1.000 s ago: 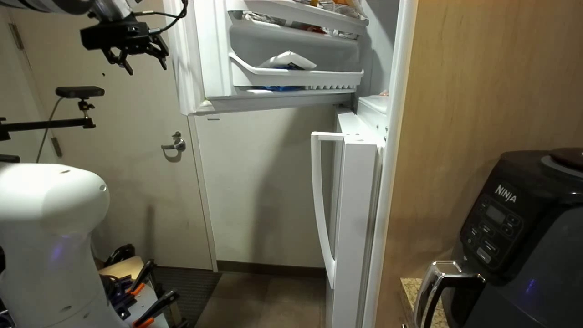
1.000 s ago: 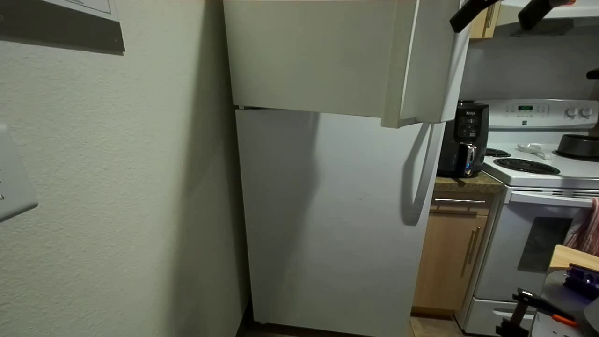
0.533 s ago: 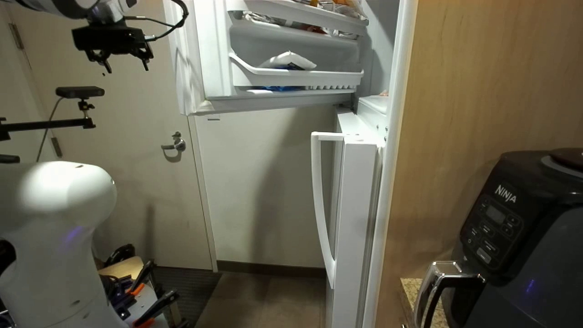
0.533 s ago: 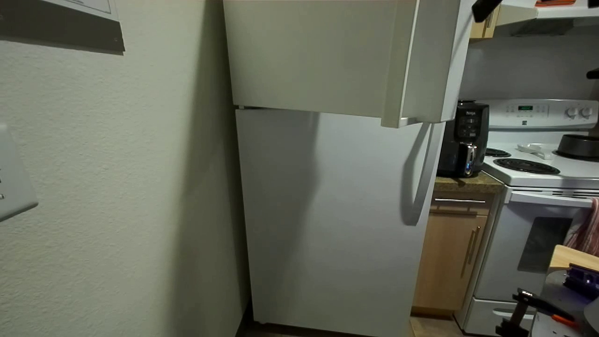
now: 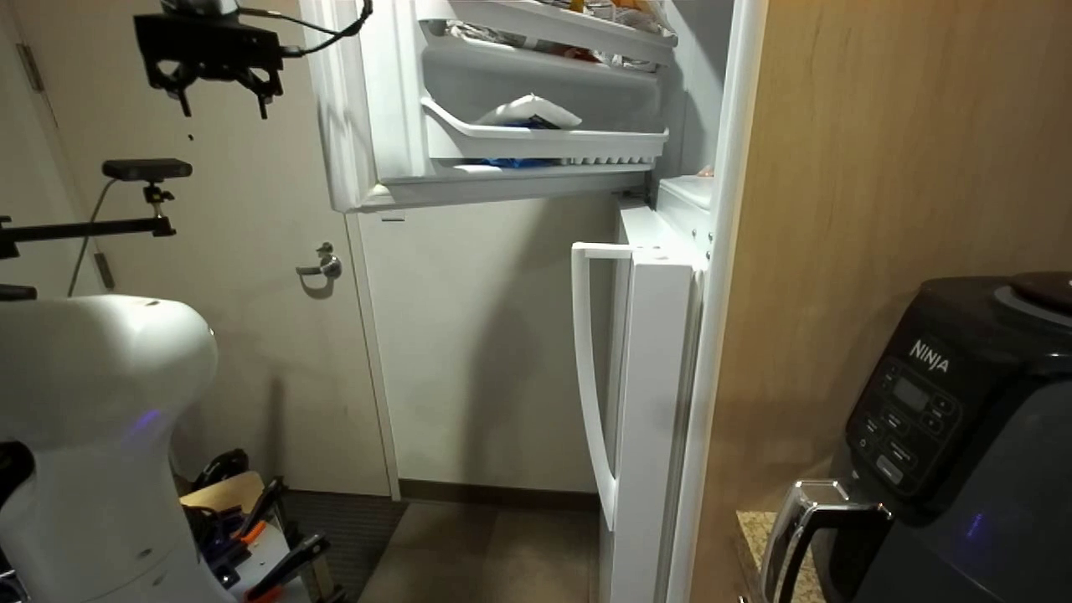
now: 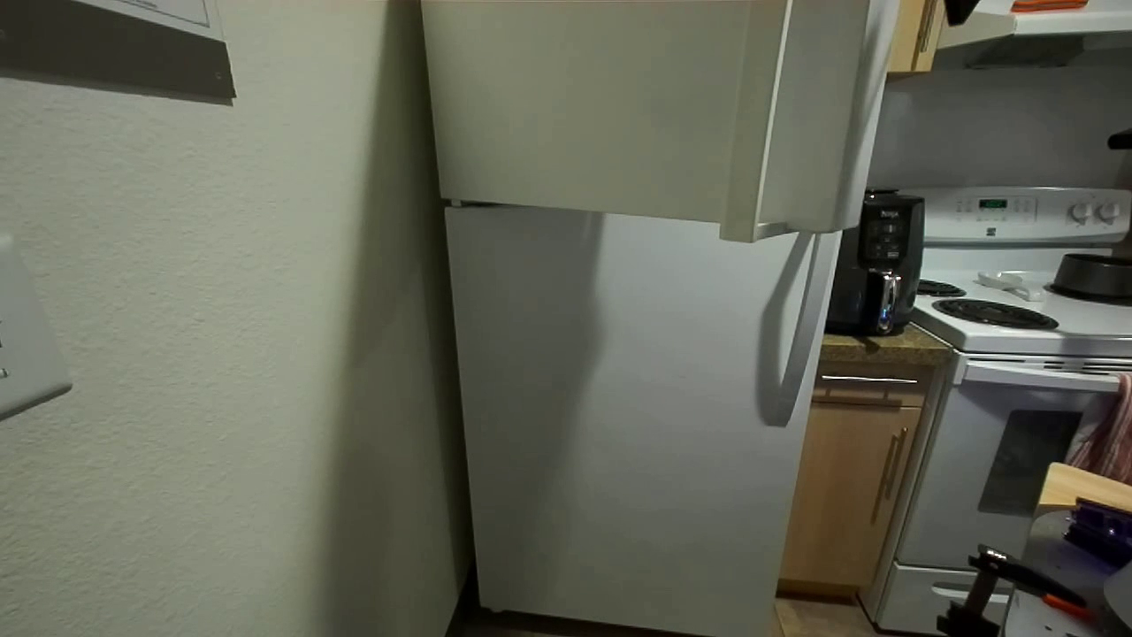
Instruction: Open the top door of the fridge
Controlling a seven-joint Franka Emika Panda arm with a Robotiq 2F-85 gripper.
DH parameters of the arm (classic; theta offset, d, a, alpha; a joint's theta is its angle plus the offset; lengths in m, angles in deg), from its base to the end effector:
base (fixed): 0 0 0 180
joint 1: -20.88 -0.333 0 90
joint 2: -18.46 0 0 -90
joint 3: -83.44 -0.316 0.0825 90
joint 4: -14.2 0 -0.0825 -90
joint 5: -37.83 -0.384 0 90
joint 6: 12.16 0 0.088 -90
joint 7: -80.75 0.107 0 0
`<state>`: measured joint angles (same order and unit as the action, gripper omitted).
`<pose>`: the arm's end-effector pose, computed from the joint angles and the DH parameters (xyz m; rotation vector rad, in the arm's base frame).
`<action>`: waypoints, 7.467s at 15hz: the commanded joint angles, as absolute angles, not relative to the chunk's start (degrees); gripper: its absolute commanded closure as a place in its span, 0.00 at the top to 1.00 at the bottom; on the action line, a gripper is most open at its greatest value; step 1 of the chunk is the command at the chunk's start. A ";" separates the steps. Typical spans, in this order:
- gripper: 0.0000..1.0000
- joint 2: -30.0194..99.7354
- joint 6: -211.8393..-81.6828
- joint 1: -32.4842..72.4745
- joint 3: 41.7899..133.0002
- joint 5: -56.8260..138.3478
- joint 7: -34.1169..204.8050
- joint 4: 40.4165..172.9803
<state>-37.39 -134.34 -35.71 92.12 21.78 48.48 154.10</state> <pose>0.2066 0.2128 0.6697 -1.9748 -1.5858 -0.7669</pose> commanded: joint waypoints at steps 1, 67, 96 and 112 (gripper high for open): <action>1.00 -39.01 -129.38 -35.19 93.94 20.12 44.68 152.41; 1.00 -28.28 -145.77 -0.88 75.97 32.37 59.67 152.99; 1.00 -8.76 -154.17 -5.38 68.35 33.70 60.74 137.44; 1.00 -4.31 -154.54 -5.75 67.01 32.83 60.07 131.70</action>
